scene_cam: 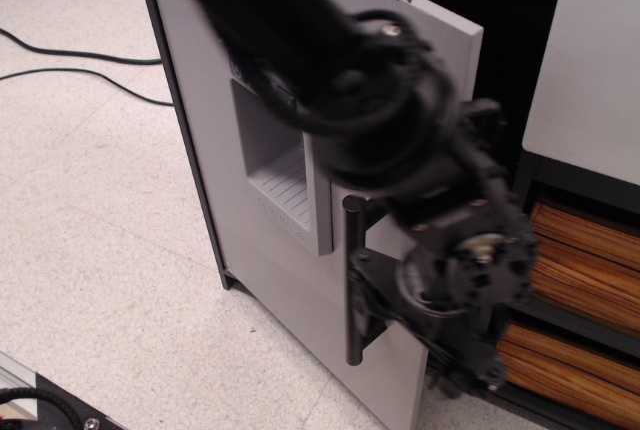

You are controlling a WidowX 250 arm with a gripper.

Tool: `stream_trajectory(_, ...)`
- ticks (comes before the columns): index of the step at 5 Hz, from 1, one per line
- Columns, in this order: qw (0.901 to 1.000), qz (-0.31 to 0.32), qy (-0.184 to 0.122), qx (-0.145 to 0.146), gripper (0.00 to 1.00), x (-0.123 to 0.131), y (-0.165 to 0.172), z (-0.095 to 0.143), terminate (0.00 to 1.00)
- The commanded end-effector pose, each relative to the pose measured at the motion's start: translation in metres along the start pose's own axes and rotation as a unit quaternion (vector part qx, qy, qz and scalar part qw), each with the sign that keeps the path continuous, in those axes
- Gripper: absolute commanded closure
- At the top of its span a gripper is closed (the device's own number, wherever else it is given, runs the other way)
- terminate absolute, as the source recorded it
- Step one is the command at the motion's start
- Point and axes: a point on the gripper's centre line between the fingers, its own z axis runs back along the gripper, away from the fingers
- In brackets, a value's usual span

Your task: Open fridge

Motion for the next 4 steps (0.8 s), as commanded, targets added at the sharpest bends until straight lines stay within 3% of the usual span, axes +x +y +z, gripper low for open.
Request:
stream_trajectory(1,0.9993,0.010,-0.006,-0.037,0.00,0.050,-0.027,-0.001,0.00)
stream_trajectory(4,0.9979,0.054,-0.014,-0.034,0.00,0.088,-0.022,-0.010,0.00)
